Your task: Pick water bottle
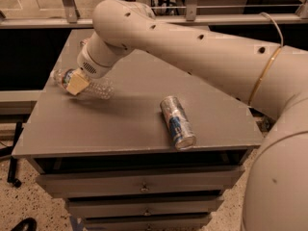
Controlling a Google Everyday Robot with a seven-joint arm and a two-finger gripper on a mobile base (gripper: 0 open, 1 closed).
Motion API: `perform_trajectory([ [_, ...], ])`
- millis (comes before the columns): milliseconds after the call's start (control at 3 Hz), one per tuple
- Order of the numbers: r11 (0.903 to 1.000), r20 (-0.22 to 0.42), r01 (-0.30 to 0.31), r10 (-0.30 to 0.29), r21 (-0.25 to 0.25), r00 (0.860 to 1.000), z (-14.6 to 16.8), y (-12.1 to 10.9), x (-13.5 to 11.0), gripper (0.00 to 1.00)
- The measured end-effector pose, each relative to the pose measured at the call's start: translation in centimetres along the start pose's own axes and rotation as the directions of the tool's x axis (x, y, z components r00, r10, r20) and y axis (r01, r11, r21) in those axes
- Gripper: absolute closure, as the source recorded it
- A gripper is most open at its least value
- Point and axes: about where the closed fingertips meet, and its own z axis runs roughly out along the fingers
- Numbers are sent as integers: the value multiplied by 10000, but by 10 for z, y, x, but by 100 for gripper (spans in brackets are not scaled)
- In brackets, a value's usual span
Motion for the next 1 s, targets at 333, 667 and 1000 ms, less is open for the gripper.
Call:
perform_trajectory([
  [333, 9998, 200, 187, -190, 119, 9996, -10, 0, -8, 72],
  [667, 9963, 874, 852, -862, 147, 9924, -38, -1, -28, 95],
  [1000, 9901, 1211, 1391, -1403, 186, 9827, -51, -1, -37, 100],
])
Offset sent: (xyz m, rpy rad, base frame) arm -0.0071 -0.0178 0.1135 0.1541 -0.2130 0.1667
